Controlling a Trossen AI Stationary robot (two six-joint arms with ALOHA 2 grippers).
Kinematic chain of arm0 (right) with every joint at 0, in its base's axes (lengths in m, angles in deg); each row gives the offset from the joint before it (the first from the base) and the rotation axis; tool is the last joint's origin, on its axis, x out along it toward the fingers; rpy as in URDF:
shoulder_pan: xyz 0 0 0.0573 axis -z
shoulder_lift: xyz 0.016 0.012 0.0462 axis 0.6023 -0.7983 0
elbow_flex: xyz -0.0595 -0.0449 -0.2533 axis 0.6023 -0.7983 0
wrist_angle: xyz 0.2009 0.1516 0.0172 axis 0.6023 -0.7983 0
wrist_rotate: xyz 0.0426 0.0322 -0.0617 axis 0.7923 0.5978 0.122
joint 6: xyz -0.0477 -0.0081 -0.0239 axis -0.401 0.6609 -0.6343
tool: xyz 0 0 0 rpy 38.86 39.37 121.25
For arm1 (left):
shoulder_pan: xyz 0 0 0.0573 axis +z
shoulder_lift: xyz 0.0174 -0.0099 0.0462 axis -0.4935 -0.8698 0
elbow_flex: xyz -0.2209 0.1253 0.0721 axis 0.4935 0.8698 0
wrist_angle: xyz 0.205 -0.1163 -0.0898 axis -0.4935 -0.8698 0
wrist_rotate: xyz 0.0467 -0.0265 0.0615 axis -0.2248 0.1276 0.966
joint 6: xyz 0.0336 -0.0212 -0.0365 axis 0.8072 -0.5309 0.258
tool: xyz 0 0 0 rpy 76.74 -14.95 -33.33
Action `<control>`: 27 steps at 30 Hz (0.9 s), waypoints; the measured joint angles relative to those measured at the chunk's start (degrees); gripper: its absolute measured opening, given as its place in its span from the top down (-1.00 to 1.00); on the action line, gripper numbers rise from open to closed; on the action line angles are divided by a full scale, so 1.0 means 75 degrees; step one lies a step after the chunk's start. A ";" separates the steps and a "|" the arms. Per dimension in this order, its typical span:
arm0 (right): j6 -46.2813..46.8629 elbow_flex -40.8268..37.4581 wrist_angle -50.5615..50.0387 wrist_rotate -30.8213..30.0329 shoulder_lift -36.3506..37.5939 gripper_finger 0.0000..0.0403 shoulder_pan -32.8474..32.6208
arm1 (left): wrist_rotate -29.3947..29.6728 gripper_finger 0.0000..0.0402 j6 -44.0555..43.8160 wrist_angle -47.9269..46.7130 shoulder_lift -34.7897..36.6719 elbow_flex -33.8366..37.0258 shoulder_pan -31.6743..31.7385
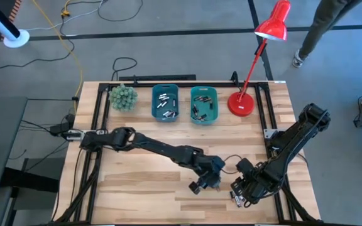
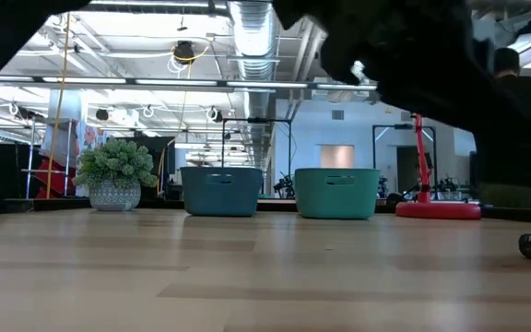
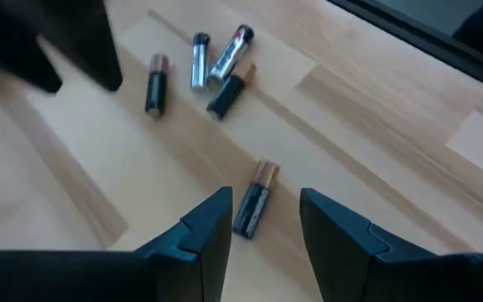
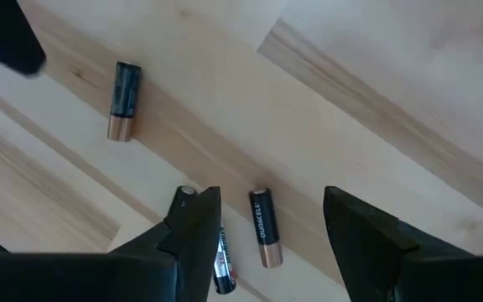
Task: Sort batteries
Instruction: Put the black battery into the green bin
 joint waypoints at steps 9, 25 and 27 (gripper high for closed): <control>-0.0001 0.0001 -0.0033 0.0424 0.0000 -0.12 -0.0047 | -0.0580 0.31 0.0266 0.0283 -0.0887 -0.0754 0.0141; 0.1885 0.0003 -0.0149 0.0578 0.0000 -0.12 -0.1125 | -0.1132 0.31 0.0122 0.1422 -0.1336 -0.0579 0.0457; 0.2155 0.0006 -0.0206 0.0583 0.0000 -0.12 -0.1248 | -0.1321 0.31 -0.0063 0.2023 -0.1598 -0.0588 0.0446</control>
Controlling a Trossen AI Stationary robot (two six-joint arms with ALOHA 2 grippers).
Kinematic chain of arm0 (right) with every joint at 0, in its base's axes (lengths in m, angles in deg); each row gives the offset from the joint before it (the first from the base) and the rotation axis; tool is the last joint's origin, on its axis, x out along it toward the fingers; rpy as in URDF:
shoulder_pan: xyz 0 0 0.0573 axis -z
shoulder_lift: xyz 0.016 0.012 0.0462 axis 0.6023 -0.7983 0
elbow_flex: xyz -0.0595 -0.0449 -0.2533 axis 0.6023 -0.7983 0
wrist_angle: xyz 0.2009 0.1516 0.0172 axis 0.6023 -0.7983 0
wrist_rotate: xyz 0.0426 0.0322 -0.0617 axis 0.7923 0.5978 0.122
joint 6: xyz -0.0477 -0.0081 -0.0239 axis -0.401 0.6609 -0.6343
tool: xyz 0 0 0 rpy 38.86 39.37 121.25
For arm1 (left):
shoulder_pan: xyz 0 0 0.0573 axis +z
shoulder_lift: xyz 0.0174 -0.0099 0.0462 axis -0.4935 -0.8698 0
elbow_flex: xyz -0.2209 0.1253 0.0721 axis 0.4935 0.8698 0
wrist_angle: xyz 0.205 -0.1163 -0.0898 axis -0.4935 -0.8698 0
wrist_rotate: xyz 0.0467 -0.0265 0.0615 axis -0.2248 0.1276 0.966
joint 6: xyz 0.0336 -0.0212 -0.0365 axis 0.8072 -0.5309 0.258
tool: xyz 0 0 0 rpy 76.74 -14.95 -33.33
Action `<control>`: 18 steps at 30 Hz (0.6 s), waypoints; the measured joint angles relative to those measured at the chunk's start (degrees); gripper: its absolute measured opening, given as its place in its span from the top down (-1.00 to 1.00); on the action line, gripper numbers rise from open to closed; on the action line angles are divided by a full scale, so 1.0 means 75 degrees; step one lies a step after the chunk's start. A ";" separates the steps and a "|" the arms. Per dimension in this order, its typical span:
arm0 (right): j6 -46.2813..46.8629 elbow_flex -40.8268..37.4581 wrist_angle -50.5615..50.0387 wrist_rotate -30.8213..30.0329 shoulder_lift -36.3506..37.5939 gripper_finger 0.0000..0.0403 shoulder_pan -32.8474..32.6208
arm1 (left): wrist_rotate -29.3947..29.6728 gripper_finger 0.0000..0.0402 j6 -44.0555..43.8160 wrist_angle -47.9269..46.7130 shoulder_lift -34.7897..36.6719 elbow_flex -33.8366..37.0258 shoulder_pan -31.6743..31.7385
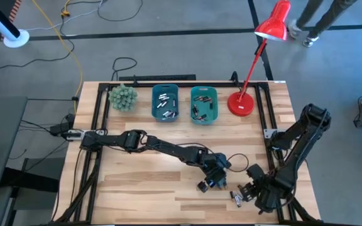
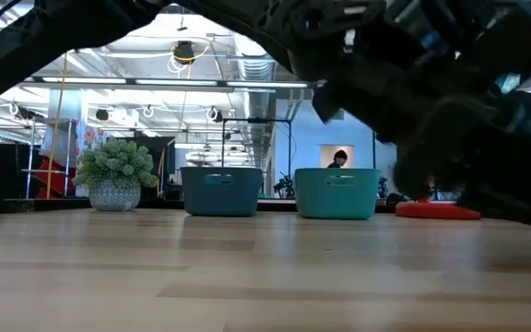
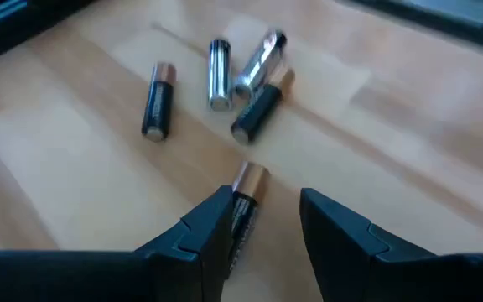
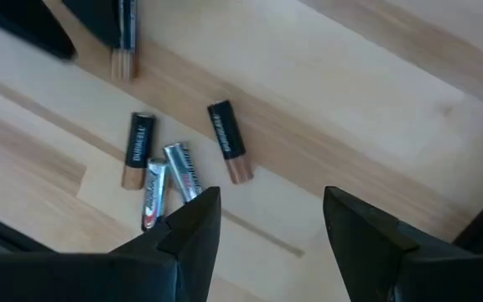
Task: Sort batteries
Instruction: Put the black battery into the green bin
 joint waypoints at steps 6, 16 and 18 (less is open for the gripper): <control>0.0622 0.0008 0.0034 0.0025 0.0002 -0.12 -0.0247 | -0.0040 0.31 -0.0304 0.0362 -0.0182 -0.0005 -0.0009; 0.0700 0.0015 0.0000 0.0027 0.0003 -0.12 -0.0279 | -0.0104 0.31 -0.0600 0.0058 -0.0367 -0.0038 0.0052; 0.0698 0.0015 -0.0038 0.0026 0.0003 -0.12 -0.0279 | -0.0080 0.32 -0.0748 0.0025 -0.0367 -0.0038 0.0077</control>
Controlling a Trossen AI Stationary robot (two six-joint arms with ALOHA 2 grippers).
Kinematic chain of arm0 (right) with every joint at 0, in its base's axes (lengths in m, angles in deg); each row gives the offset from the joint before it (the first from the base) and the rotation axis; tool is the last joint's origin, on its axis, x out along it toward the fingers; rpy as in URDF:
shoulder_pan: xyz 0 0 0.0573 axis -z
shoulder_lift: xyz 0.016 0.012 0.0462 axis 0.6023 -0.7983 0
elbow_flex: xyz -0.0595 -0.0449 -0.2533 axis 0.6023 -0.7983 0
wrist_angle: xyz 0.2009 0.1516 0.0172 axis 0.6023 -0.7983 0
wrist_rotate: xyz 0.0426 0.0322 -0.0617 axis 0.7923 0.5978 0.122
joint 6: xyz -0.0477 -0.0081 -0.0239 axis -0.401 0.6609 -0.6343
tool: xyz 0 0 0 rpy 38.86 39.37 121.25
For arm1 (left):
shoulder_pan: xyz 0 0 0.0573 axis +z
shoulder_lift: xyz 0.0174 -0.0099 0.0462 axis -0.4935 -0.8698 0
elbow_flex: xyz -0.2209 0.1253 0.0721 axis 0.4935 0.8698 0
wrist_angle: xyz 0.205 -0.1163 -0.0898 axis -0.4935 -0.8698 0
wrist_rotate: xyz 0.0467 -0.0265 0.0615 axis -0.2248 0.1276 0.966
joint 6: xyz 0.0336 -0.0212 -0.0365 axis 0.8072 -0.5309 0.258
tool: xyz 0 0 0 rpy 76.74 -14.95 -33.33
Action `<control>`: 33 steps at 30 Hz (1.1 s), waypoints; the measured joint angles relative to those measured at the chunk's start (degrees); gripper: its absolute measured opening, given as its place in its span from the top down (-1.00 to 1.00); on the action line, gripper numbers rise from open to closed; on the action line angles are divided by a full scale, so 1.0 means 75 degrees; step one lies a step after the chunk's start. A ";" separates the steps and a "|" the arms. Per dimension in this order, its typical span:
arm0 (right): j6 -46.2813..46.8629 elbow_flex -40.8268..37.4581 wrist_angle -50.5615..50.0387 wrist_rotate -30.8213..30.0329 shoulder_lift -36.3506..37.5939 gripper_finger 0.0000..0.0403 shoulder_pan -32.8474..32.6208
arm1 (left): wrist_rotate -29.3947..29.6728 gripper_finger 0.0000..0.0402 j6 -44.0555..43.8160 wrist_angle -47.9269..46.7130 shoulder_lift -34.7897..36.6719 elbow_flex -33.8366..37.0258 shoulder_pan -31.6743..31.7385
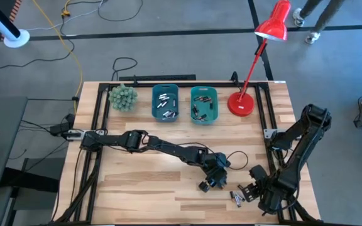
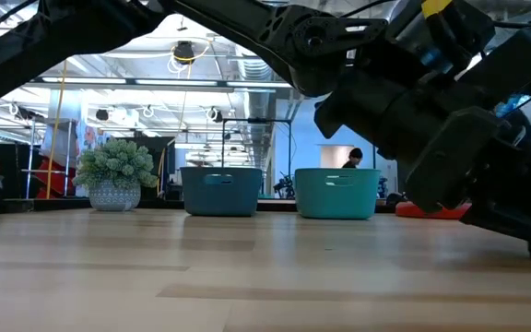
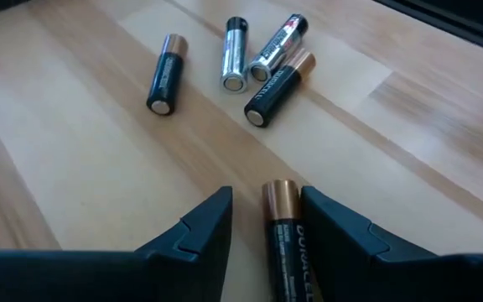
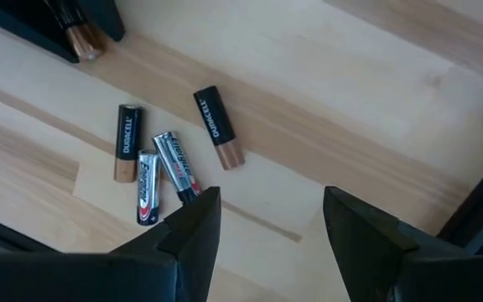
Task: Sort batteries
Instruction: Put the black battery into the green bin
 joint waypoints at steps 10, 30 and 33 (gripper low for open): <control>-0.0085 0.0000 -0.0184 -0.0005 0.0000 -0.12 0.0000 | 0.0579 0.78 -0.1167 -0.1265 0.0023 -0.0020 0.0071; -0.0970 -0.0003 -0.0562 -0.0035 0.0000 -0.12 0.0000 | 0.2365 0.79 -0.3645 -0.2554 0.0639 -0.1223 0.0382; -0.1252 -0.0003 -0.0572 -0.0057 0.0000 -0.12 0.0000 | 0.2358 0.79 -0.4222 -0.2591 0.1021 -0.1255 0.0621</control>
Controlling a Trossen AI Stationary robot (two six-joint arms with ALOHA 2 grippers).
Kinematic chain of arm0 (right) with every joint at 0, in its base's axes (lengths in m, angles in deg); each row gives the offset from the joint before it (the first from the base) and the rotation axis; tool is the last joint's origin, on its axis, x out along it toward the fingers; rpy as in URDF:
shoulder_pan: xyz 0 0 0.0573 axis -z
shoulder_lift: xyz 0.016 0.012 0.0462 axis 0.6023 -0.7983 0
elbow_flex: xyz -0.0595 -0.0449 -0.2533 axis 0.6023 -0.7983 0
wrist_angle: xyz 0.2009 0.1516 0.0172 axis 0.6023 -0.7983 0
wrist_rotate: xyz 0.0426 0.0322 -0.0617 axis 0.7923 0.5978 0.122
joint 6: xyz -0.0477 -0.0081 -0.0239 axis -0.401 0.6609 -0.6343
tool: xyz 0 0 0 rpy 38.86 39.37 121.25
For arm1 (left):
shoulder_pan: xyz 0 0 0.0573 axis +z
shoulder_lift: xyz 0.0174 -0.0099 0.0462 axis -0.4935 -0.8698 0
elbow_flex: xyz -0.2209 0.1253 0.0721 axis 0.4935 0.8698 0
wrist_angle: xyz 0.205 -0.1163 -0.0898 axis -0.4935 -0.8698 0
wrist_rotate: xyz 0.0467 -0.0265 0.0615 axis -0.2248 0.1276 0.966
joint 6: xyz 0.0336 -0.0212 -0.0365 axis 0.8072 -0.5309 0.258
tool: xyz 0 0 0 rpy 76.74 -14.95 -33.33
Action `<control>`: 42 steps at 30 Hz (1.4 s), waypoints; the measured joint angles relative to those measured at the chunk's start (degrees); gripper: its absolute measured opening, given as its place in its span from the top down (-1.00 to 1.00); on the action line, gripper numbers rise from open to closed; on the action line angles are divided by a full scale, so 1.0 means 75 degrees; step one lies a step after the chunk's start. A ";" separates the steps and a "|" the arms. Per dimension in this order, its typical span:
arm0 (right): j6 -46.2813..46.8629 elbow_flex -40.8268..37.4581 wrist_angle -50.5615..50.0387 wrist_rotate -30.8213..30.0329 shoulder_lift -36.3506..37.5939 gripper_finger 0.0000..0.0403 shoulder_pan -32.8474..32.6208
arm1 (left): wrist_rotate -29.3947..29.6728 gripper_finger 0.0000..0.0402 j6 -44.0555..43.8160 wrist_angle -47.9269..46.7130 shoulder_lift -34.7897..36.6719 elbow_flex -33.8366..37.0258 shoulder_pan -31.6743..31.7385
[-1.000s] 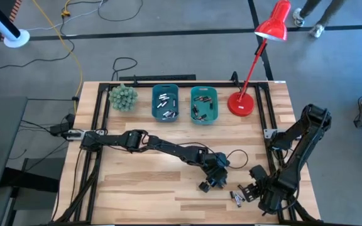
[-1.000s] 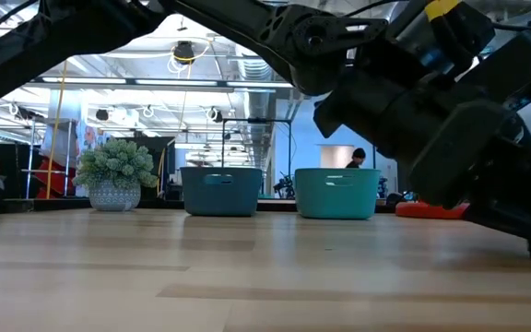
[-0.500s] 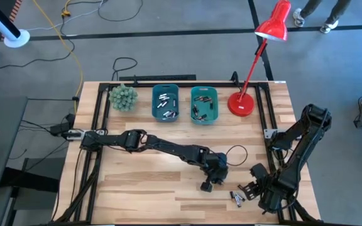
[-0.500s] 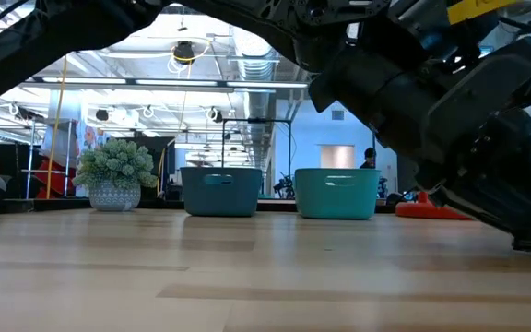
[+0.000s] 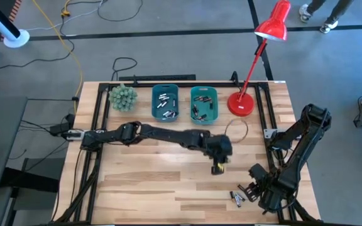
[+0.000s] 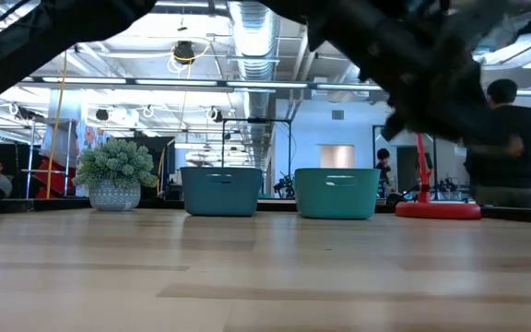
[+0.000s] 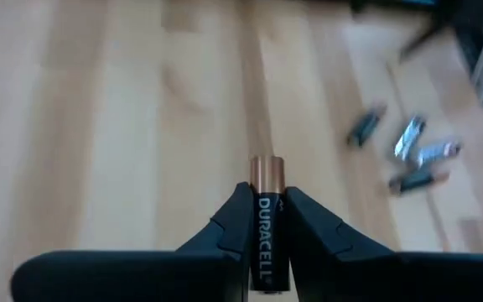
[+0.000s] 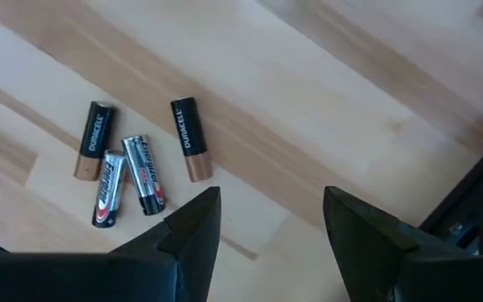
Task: Sort batteries
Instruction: Put the black battery into the green bin
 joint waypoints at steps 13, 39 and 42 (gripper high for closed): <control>0.0162 -0.0003 -0.0214 -0.0630 0.0000 -0.12 0.0348 | 0.0566 0.79 -0.0237 -0.0260 0.0957 -0.0022 0.2007; 0.0308 -0.0003 -0.0592 -0.0633 0.0000 -0.12 0.2934 | 0.0352 0.78 0.1132 -0.0870 0.0923 0.1507 0.3702; 0.0309 -0.0003 -0.0587 -0.0633 0.0000 -0.12 0.2958 | 0.0310 0.60 0.1112 -0.0577 0.0935 0.1641 0.3694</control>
